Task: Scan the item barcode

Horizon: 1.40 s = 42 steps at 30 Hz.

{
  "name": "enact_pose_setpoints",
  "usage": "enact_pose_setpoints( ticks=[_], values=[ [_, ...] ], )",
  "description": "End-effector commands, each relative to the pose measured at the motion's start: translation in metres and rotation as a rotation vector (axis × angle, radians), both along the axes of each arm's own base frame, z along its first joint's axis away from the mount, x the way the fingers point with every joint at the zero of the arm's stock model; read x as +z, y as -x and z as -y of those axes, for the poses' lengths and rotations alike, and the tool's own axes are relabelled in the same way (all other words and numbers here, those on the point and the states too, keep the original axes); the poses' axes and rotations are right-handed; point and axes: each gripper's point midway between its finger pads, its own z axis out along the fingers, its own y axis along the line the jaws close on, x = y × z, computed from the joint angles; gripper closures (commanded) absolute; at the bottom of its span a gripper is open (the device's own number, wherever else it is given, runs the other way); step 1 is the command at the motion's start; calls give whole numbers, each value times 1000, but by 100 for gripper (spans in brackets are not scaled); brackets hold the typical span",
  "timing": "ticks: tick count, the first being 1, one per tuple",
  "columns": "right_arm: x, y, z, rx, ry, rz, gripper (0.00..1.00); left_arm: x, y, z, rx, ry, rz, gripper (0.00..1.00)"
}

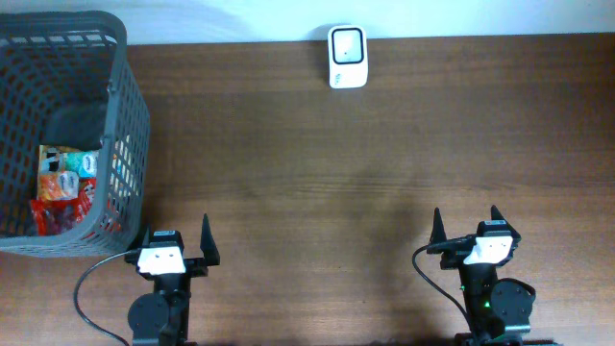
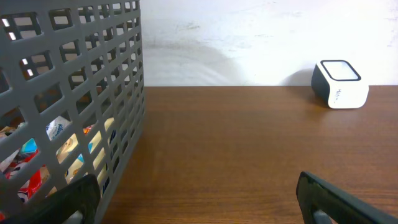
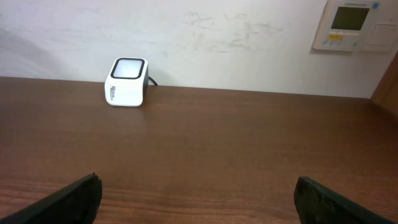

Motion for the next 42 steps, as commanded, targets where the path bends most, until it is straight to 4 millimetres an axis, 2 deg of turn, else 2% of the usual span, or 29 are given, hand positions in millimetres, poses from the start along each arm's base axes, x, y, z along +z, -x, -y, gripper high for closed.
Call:
enact_pose_setpoints(
  ticks=[1, 28, 29, 30, 31, 33, 36, 42],
  values=[
    [-3, 0, 5, -27, -7, -4, 2, -1, 0, -2, 8, -9, 1, 1],
    [-3, 0, 5, -27, -7, -4, 2, 0, 0, -2, 11, -9, 7, 1],
    [-3, 0, 5, -27, -7, -4, 2, 2, 0, 4, -26, -6, 13, 1],
    [-3, 0, 5, -27, -7, -4, 2, 2, 0, 23, -135, 2, 13, 1],
    [-3, 0, 5, -27, -7, -4, 2, 2, 1, 32, -192, 6, 15, 1],
    [-3, 0, 5, -27, -7, -4, 2, 16, 8, 64, -379, 9, 71, 1],
    [-3, 0, 5, -27, -7, -4, 2, 54, 29, 103, -630, -35, 238, 1],
    [-3, 0, 5, -27, -7, -4, 1, 121, 58, 111, -684, -151, 548, 1]
  ],
)
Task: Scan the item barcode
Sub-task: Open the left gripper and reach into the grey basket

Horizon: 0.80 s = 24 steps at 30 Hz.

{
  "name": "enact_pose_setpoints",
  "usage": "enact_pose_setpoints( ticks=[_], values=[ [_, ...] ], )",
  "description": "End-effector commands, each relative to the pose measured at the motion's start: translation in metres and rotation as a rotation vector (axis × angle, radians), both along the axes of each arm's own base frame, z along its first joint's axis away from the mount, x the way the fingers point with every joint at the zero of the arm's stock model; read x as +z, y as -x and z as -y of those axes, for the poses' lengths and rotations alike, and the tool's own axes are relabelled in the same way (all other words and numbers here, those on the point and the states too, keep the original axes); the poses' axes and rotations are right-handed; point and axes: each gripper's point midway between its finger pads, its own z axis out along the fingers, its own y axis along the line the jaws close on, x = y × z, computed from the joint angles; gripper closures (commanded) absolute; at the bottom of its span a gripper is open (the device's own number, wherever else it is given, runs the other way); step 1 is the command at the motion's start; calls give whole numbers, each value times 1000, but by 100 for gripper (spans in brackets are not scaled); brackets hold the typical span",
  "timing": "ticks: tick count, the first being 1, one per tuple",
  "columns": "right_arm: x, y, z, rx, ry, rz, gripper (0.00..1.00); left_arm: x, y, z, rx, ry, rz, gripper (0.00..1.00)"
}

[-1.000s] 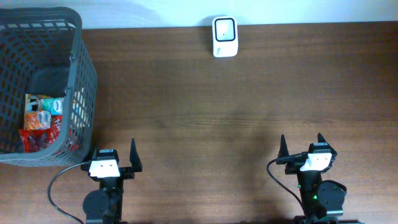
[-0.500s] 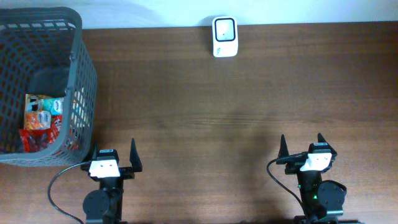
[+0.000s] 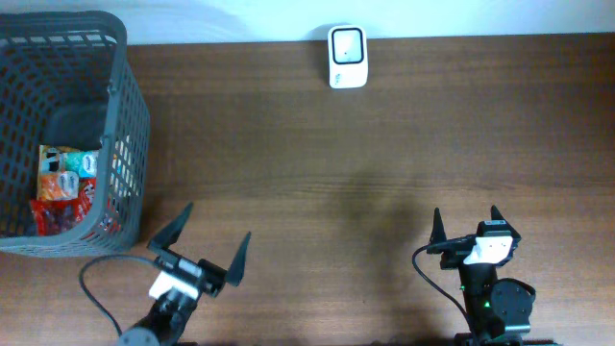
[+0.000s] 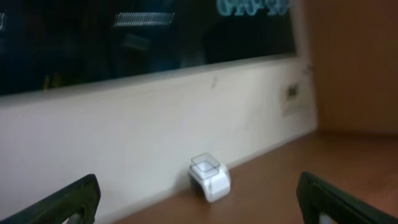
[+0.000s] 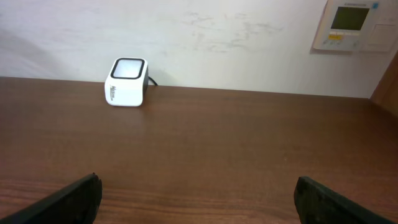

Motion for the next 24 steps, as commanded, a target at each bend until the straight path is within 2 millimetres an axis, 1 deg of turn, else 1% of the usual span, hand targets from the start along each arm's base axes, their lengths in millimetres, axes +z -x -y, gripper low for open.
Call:
enact_pose_setpoints(
  ticks=[1, 3, 5, 6, 8, 11, 12, 14, 17, 19, 22, 23, 24],
  values=[
    [-3, 0, 5, -27, -7, -4, 2, 25, 23, 16, -98, -59, 123, 1],
    [-3, 0, 5, -27, -7, -4, 2, 37, 26, 16, -79, -87, 154, 1],
    [-3, 0, 5, -27, -7, -4, 2, 49, 23, 9, -27, -86, 118, 1],
    [-3, 0, 5, -27, -7, -4, 2, 56, 21, 3, 6, -73, 85, 1],
    [-3, 0, 5, -27, -7, -4, 2, 75, 17, -7, 94, -111, 29, 1],
    [-3, 0, 5, -27, -7, -4, 2, 99, 3, -38, 276, -91, -120, 1],
    [-3, 0, 5, -27, -7, -4, 2, 105, -2, -42, 303, -101, -171, 1],
    [-3, 0, 5, -27, -7, -4, 2, 116, -9, -32, 241, -149, -257, 1],
    [-3, 0, 5, -27, -7, -4, 2, 129, -11, -3, 53, -183, -341, 1],
    [-3, 0, 5, -27, -7, -4, 2, 134, -18, -2, 45, -185, -352, 1],
    [-3, 0, 5, -27, -7, -4, 2, 142, -38, -5, 58, -155, -404, 1],
    [-3, 0, 5, -27, -7, -4, 2, 151, -53, -11, 88, -95, -468, 1],
    [-3, 0, 5, -27, -7, -4, 2, 156, -61, -14, 102, -87, -491, 1]
  ],
)
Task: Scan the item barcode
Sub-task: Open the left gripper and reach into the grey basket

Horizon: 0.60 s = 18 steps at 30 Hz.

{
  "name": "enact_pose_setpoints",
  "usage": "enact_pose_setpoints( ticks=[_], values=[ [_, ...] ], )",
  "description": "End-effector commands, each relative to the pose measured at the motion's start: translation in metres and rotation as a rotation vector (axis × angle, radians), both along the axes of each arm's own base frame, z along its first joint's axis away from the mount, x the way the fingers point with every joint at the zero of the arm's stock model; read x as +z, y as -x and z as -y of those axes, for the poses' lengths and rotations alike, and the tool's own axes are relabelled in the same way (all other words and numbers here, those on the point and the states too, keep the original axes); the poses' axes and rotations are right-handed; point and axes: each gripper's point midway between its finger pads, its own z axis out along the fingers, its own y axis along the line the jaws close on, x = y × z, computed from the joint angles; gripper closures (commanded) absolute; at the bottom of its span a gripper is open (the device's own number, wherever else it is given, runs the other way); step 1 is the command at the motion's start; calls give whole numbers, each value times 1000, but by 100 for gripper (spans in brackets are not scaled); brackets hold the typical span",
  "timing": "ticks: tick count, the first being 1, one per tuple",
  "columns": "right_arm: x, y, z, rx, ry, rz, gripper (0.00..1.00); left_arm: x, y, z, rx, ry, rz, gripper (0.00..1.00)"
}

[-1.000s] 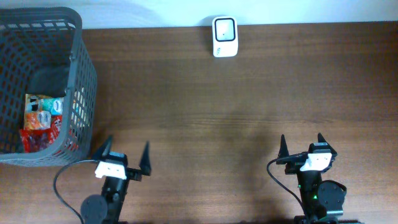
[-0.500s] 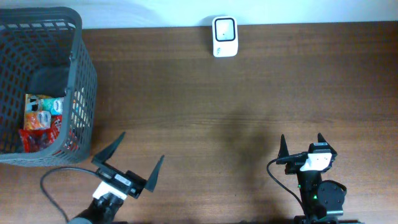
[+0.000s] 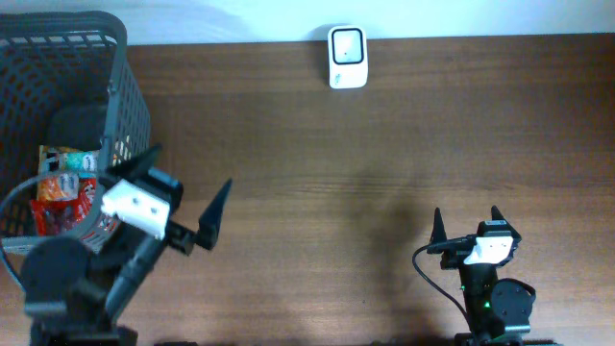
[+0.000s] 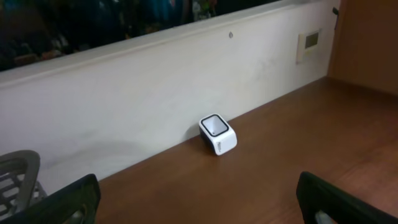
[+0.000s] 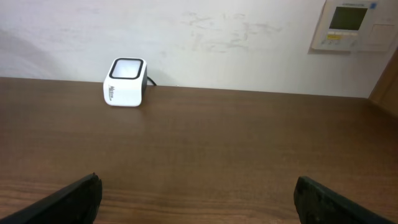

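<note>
Colourful snack packets lie inside the grey mesh basket at the table's left end. The white barcode scanner sits at the far edge of the table, window up; it also shows as the scanner in the left wrist view and the scanner in the right wrist view. My left gripper is raised next to the basket's right wall, open and empty, angled toward the scanner. My right gripper rests low at the front right, open and empty.
The brown wooden table stretches between the basket and the right arm. A white wall runs behind the scanner, with a control panel on it at the right. The basket's rim shows at the left wrist view's lower left.
My left arm has risen and moved left and farther from the front edge, now beside the basket's right wall. Its camera now looks down on the scanner and table. The right arm has not moved.
Both grippers first rested open at the front edge, the left one facing the basket's wall. Then the left gripper was lifted and tilted up toward the wall and scanner. Now it hangs open higher up beside the basket. The packets and scanner have stayed put.
</note>
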Motion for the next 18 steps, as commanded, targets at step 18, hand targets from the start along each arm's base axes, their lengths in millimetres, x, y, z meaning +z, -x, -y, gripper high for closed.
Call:
enact_pose_setpoints(
  ticks=[18],
  values=[
    [-3, 0, 4, -21, -7, -6, 2, 4, -135, -253, 909, 173, -508, 1]
  ],
)
